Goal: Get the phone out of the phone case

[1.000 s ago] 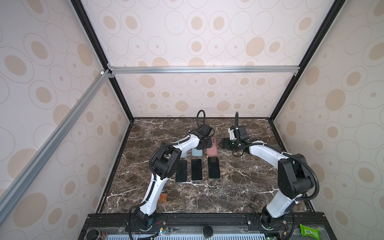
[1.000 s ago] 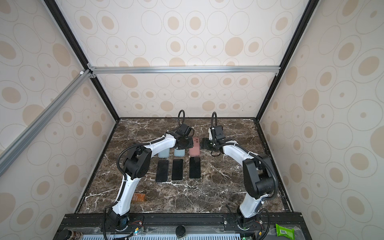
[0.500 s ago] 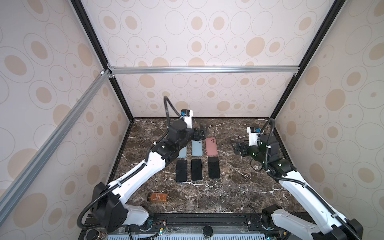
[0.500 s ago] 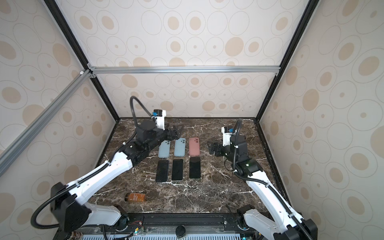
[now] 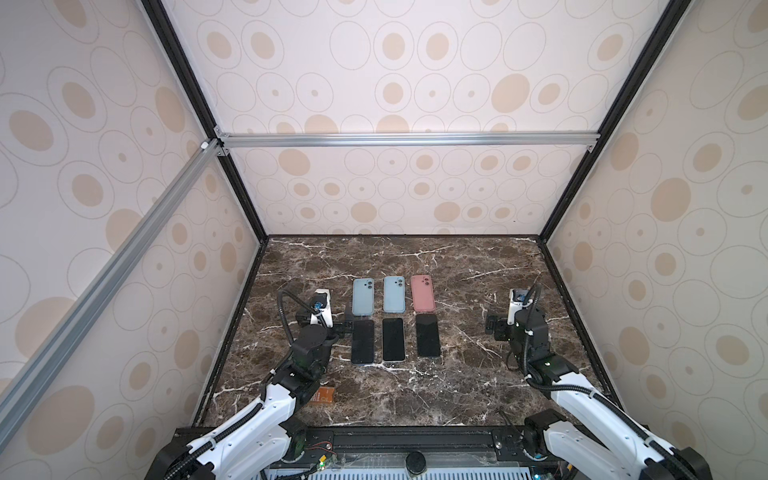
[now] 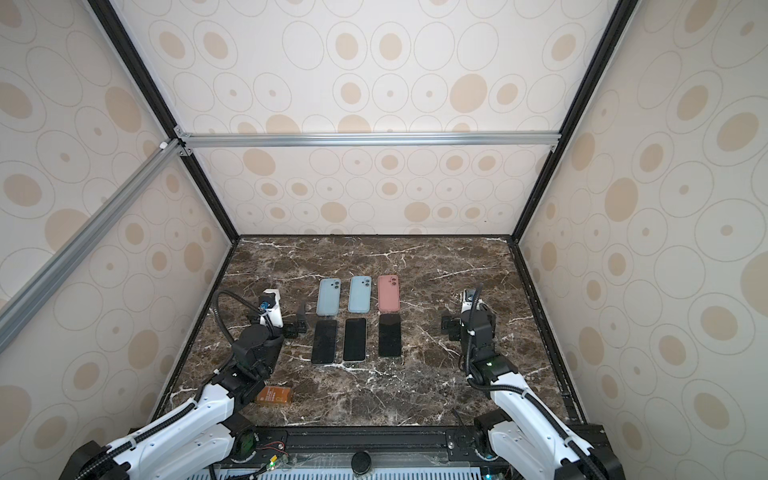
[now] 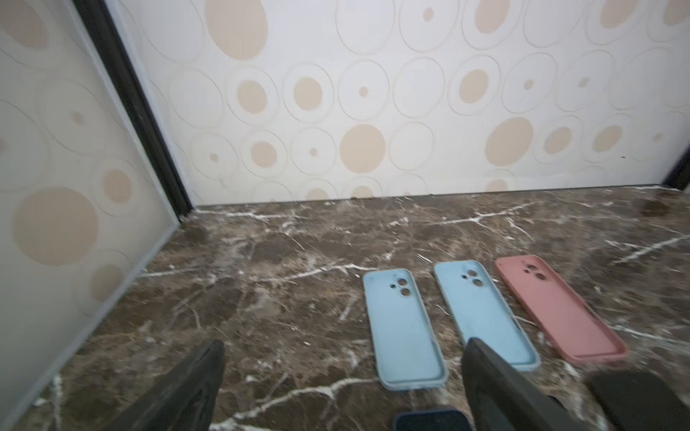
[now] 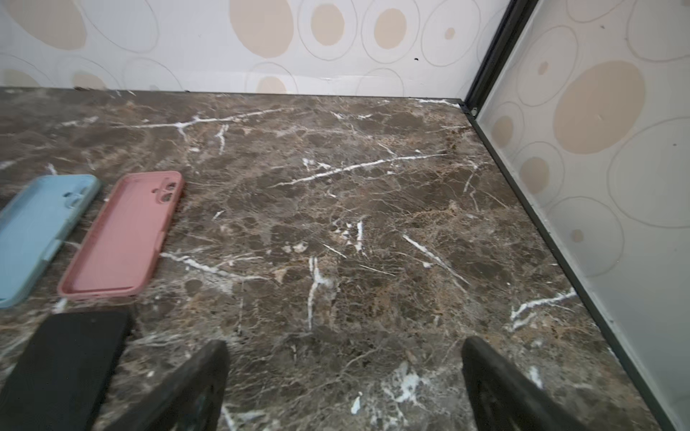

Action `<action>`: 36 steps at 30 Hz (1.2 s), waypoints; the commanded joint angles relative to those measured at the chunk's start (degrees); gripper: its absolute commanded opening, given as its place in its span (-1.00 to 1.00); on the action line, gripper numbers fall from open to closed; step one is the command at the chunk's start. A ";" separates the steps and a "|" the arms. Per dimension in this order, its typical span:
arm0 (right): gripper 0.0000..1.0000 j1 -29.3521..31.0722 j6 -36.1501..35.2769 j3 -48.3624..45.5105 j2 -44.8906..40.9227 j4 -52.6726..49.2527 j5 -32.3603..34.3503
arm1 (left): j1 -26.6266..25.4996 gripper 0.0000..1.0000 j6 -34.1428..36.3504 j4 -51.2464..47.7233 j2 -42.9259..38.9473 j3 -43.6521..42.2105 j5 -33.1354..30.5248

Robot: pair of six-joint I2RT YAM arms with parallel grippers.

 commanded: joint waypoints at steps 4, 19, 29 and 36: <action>0.99 -3.39 -6.42 0.49 9.94 12.29 0.85 | 6.44 0.98 9.99 14.82 2.09 -6.75 -3.73; 1.00 -9.79 -5.95 -0.32 27.74 35.02 -10.30 | 16.31 0.98 7.52 44.16 27.05 -9.48 10.72; 1.00 -10.92 -8.09 -1.55 35.42 43.50 -17.86 | 23.27 0.98 5.17 57.48 39.98 -9.47 18.22; 1.00 -12.52 -6.40 1.76 35.22 36.38 -19.85 | 28.05 0.98 1.42 43.94 41.44 -1.37 23.37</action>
